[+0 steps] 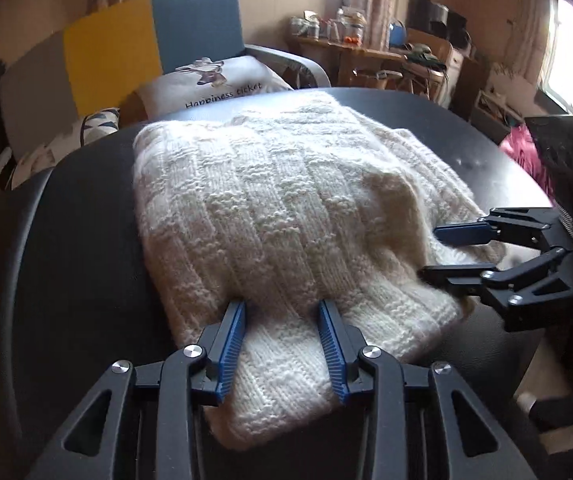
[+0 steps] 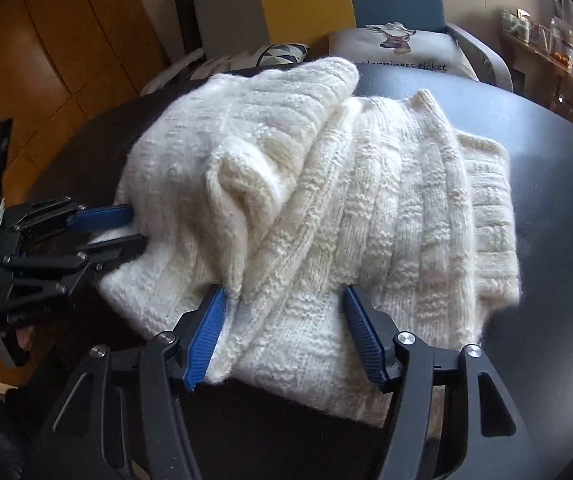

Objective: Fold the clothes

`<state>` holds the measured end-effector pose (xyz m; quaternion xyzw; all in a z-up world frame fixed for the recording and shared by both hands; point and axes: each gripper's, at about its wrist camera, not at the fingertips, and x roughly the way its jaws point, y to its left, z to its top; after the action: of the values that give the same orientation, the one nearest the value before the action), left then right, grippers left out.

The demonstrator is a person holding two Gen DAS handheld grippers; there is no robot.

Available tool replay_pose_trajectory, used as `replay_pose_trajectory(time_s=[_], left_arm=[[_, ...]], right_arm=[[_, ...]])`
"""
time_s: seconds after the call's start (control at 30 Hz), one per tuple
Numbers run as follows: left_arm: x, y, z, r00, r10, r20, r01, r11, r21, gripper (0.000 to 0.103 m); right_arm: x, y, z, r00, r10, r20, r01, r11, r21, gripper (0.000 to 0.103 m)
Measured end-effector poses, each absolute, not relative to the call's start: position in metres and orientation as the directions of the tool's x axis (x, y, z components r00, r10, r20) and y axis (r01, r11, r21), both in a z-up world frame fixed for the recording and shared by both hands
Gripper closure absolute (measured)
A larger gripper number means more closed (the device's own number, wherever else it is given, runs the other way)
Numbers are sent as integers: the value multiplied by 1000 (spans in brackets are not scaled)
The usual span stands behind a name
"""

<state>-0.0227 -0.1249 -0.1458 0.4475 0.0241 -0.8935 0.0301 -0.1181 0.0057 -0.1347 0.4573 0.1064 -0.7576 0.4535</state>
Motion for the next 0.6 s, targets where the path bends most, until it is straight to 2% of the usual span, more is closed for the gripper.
replay_pose_trajectory(time_s=[0.17, 0.27, 0.43, 0.53, 0.6], left_arm=[[-14, -137, -141, -582, -12, -813, 50, -999, -21, 65], [-14, -143, -122, -631, -16, -775, 54, -998, -23, 65], [-35, -154, -101, -692, -19, -722, 75, -996, -45, 65], [-58, -158, -121, -633, -23, -774, 118, -991, -67, 65], [-59, -152, -128, -642, -31, -766, 117, -991, -57, 65]], right_arm=[[-101, 2, -135, -145, -606, -782, 789, -548, 278, 38], [-109, 11, -123, -144, -636, -758, 761, -560, 326, 38], [-138, 19, -98, -279, -636, -719, 715, -638, 287, 38], [-166, 4, -113, -283, -580, -764, 677, -685, 269, 38], [-174, -6, -134, -252, -533, -808, 669, -699, 253, 38]])
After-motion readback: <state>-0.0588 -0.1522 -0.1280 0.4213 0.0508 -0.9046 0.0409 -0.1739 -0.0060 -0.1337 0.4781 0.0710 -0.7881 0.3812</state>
